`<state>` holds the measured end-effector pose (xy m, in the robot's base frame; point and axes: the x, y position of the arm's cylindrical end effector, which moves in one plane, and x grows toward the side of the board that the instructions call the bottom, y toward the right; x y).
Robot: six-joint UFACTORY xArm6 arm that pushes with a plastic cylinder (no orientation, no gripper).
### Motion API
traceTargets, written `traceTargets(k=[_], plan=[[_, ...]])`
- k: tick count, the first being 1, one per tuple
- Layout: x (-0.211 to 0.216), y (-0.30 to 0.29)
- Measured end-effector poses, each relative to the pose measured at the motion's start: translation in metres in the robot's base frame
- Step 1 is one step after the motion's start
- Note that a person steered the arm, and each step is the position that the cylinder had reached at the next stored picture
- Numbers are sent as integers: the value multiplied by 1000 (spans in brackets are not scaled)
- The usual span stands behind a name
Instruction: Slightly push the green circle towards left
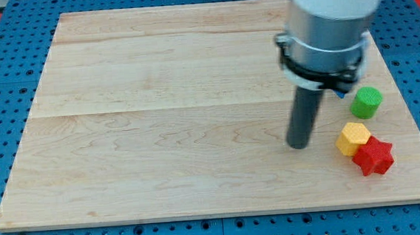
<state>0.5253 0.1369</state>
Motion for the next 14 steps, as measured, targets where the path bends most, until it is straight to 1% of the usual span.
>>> traceTargets(k=[1, 2, 3, 4, 5, 6, 8, 9, 10, 13, 14], plan=[[0, 50], [0, 62], [1, 17], [79, 44], [94, 52], [92, 58], [93, 106], [91, 187], [81, 208], [31, 207], [-18, 208]])
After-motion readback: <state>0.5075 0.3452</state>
